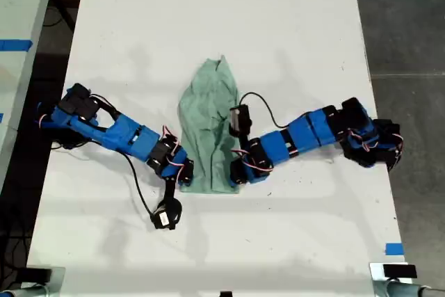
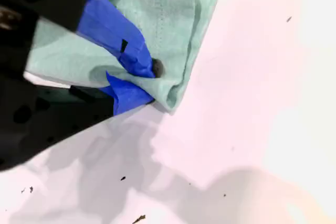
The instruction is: Fold t shirt
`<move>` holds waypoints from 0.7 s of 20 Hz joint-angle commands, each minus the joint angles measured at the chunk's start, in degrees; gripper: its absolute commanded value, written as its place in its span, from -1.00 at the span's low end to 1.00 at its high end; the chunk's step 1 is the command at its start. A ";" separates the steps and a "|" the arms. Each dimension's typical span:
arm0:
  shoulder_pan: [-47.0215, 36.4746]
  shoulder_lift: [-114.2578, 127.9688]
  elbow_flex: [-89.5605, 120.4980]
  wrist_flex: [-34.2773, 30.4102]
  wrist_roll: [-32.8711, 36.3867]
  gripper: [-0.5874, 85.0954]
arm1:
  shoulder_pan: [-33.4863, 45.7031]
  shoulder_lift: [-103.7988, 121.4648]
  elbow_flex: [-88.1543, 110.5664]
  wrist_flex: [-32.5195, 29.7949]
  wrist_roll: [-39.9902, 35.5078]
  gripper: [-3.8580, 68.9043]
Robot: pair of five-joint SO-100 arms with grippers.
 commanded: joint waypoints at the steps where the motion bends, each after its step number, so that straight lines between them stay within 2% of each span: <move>1: 1.05 0.18 -2.02 -0.18 0.18 -0.99 | -2.46 -1.49 -2.81 -1.49 2.64 -0.87; 5: 5.80 -2.20 -4.04 -1.41 -3.16 -0.99 | -6.59 -3.16 -6.42 -1.67 8.09 -0.87; 7: 9.14 -2.90 -7.38 -1.14 -5.36 -0.99 | -9.40 -6.15 -16.26 4.04 10.81 -0.87; 8: 10.90 -2.90 -9.23 -0.44 -6.59 -0.99 | -10.72 -5.19 -16.52 3.69 11.60 -0.87; 11: 14.68 -2.37 -13.27 3.16 -9.32 -0.99 | -13.45 -1.93 -16.44 3.60 10.90 -0.87; 14: 14.85 1.93 -13.54 6.59 -9.76 -0.99 | -13.71 2.55 -16.44 2.99 7.21 -0.87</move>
